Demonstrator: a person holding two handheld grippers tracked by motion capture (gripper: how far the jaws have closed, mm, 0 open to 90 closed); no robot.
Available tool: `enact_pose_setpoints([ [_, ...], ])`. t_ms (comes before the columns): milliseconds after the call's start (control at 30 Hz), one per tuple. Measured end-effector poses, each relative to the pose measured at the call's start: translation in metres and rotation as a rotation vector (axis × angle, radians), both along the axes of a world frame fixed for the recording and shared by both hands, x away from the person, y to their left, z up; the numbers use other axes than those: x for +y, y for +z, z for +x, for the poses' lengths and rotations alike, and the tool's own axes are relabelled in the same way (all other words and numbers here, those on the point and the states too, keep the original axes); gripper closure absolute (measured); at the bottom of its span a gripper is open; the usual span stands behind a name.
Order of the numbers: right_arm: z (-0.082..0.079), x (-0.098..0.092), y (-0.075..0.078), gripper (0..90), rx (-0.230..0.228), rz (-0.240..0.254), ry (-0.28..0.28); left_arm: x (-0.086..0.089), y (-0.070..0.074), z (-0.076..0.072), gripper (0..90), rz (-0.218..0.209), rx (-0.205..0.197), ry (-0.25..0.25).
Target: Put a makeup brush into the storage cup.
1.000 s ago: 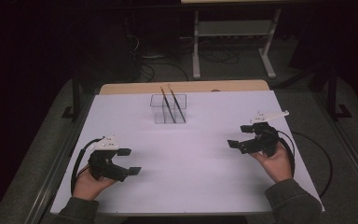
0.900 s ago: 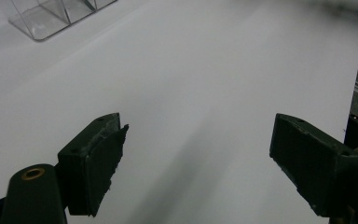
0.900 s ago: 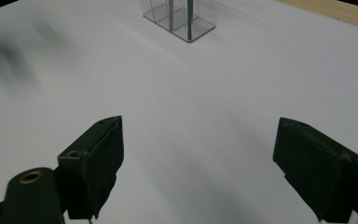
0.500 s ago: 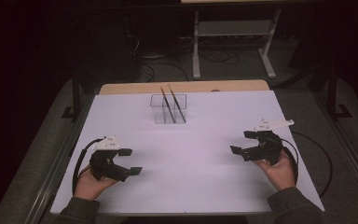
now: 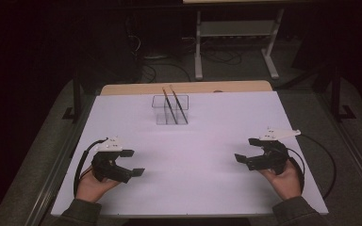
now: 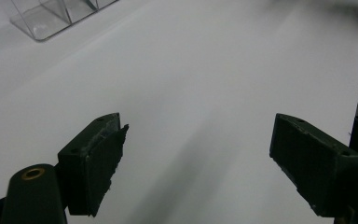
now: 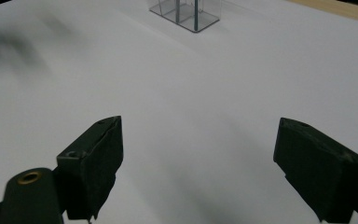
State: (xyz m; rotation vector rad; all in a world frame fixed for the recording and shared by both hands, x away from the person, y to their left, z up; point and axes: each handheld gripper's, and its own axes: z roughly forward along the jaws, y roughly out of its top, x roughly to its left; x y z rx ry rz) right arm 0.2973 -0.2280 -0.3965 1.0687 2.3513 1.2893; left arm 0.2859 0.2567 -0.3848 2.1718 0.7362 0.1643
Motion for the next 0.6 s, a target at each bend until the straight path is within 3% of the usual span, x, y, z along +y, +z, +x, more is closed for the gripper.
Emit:
enact_pose_setpoints([
  [600,-0.019,-0.015,-0.008,14.8,0.009,0.019,-0.018,0.006,-0.004,-0.009,16.5,-0.011,-0.025,0.037],
])
